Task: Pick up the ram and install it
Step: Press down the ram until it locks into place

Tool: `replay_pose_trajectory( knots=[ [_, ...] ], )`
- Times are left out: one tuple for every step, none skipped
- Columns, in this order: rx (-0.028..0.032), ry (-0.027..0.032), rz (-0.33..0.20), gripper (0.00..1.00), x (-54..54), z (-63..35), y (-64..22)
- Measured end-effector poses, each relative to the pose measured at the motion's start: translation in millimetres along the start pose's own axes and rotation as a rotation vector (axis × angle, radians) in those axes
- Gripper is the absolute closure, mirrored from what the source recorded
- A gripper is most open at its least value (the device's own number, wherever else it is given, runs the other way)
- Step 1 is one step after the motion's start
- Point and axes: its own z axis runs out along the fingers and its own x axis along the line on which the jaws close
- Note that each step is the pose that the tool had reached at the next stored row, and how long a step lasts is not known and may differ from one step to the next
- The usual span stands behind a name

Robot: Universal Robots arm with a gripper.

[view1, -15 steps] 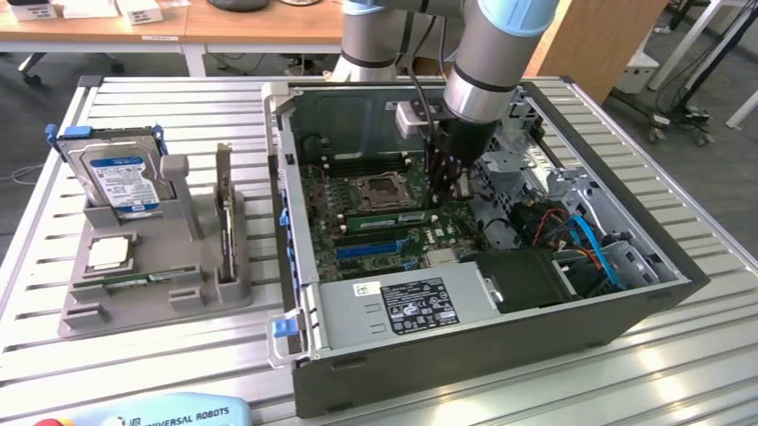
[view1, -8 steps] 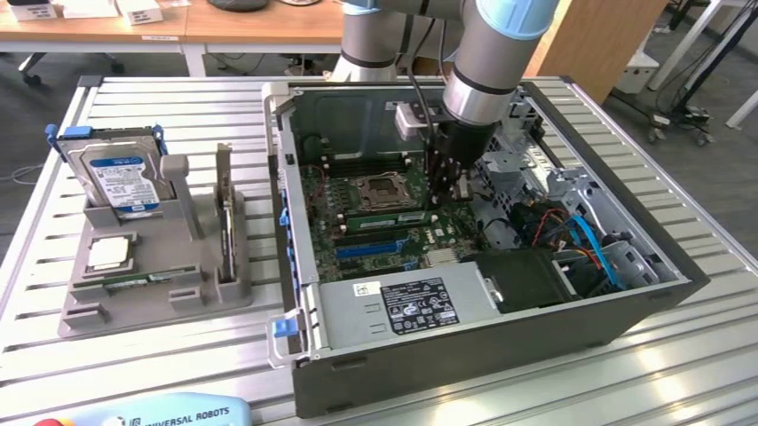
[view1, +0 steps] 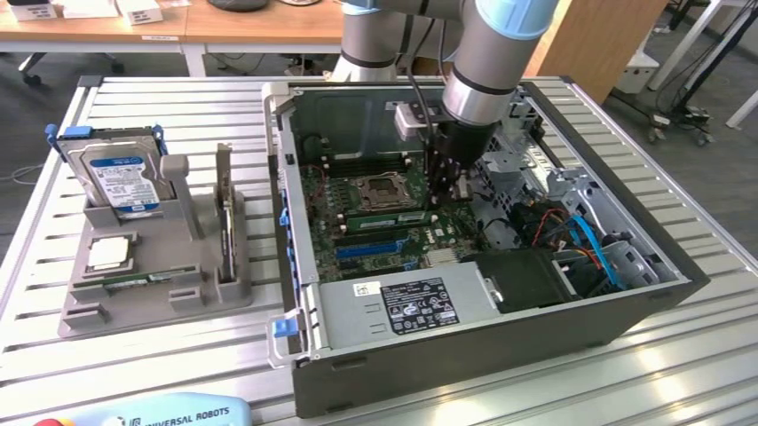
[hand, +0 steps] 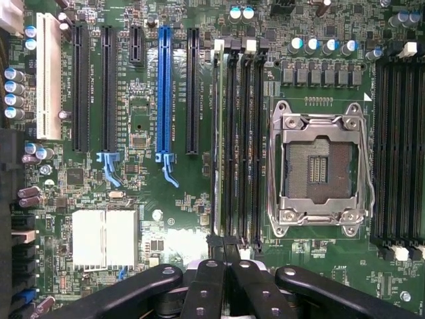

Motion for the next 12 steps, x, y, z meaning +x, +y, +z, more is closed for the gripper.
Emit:
replay_pose_trajectory(
  knots=[
    [0.0002, -0.0002, 0.000, 0.90, -0.1, 0.1, 0.3],
    [0.0003, -0.0003, 0.000, 0.90, -0.3, 0.2, 0.7],
    [0.0003, -0.0001, 0.000, 0.90, -0.5, 0.1, 0.7],
    [0.0003, 0.0000, 0.000, 0.90, -0.7, 0.1, 0.7],
    [0.0003, 0.0000, 0.000, 0.90, -1.1, 0.1, 0.8],
    [0.0003, 0.0000, 0.000, 0.90, -1.4, 0.1, 0.8],
    [0.0003, 0.0000, 0.000, 0.90, -1.4, 0.1, 0.9],
    [0.0003, 0.0001, 0.000, 0.90, -1.3, 0.1, 0.8],
    [0.0002, 0.0002, 0.000, 0.90, -1.3, 0.1, 0.8],
    [0.0004, 0.0000, 0.000, 0.90, -1.4, 0.5, 0.8],
    [0.0005, -0.0001, 0.000, 0.90, -1.4, 0.9, 0.8],
    [0.0008, -0.0001, 0.000, 0.90, -1.4, 1.4, 0.8]
  ],
)
